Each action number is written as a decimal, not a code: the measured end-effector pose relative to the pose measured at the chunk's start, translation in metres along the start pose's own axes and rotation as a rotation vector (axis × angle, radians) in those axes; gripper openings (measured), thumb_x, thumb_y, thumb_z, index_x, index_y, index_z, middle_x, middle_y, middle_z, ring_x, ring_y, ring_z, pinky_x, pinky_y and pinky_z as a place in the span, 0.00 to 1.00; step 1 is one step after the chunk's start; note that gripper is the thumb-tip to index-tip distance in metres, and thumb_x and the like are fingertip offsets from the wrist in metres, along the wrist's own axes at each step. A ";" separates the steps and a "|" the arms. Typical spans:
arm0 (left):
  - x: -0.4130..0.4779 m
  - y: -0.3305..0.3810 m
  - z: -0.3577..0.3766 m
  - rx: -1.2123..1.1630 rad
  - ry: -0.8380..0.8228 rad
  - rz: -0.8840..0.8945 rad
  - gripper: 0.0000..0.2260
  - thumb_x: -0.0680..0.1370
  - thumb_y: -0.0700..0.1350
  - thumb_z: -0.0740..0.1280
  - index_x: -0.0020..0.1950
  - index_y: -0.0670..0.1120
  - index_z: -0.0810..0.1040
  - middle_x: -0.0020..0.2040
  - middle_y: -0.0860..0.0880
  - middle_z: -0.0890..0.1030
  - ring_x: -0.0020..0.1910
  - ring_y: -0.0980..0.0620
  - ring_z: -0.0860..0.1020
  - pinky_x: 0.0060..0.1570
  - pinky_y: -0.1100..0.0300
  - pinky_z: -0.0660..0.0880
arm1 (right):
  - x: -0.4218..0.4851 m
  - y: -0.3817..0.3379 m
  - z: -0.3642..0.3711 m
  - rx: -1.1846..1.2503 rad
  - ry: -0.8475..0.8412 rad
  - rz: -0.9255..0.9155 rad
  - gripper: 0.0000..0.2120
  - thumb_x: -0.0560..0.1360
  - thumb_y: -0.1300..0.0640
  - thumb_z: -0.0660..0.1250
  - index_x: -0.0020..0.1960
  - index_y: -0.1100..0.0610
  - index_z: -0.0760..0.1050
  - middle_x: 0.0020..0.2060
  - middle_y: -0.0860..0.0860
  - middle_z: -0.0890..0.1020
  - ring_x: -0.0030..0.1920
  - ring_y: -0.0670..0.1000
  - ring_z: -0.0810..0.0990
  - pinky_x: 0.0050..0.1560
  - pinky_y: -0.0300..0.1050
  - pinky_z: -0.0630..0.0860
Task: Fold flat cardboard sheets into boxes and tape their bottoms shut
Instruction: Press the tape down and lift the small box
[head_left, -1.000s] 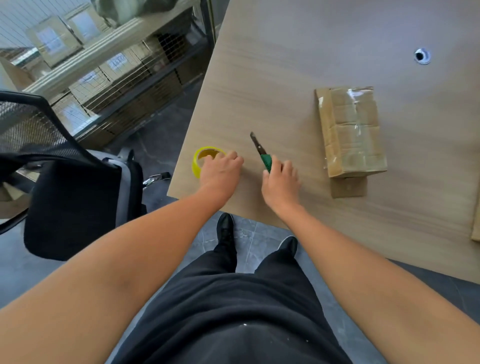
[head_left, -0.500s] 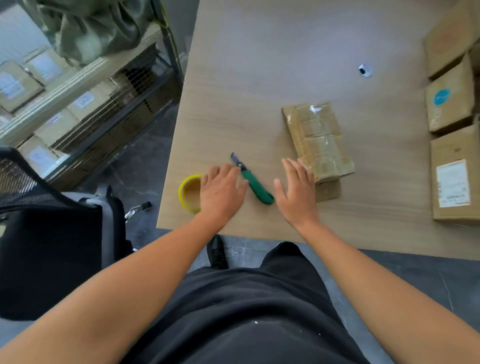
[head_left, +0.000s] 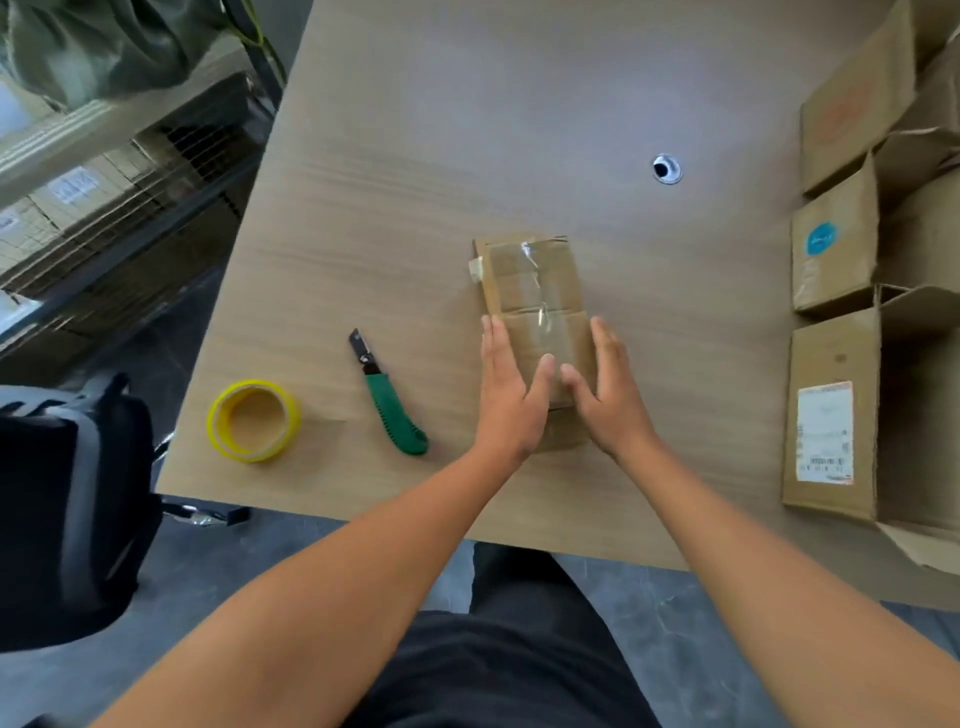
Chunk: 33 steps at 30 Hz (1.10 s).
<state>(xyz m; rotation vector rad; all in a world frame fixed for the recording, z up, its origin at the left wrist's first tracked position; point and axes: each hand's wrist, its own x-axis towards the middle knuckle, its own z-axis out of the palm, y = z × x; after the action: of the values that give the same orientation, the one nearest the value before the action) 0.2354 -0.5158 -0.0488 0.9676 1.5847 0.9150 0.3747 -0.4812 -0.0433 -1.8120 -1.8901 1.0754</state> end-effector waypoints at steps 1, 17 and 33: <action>0.003 -0.003 0.009 -0.087 0.026 -0.031 0.36 0.83 0.55 0.60 0.82 0.51 0.41 0.83 0.54 0.44 0.80 0.59 0.46 0.80 0.50 0.49 | 0.002 0.007 0.005 0.077 -0.040 0.013 0.38 0.79 0.47 0.63 0.82 0.57 0.49 0.80 0.55 0.57 0.78 0.46 0.55 0.78 0.44 0.54; 0.108 0.033 -0.001 0.475 0.221 0.218 0.28 0.85 0.51 0.57 0.82 0.44 0.54 0.82 0.47 0.53 0.81 0.50 0.48 0.80 0.54 0.47 | 0.012 0.035 0.016 0.180 -0.105 -0.104 0.34 0.84 0.55 0.59 0.82 0.58 0.43 0.75 0.52 0.60 0.72 0.30 0.54 0.71 0.25 0.51; 0.149 -0.004 0.001 -0.139 0.219 -0.081 0.31 0.78 0.62 0.62 0.78 0.57 0.57 0.75 0.48 0.68 0.73 0.49 0.69 0.72 0.45 0.68 | 0.151 0.000 0.000 0.587 -0.306 0.133 0.30 0.83 0.43 0.57 0.82 0.42 0.49 0.79 0.46 0.62 0.75 0.46 0.66 0.76 0.53 0.65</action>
<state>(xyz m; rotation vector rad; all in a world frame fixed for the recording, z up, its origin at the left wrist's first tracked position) 0.2125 -0.3809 -0.1070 0.7196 1.7047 1.0880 0.3521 -0.3372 -0.0842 -1.5017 -1.3841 1.8104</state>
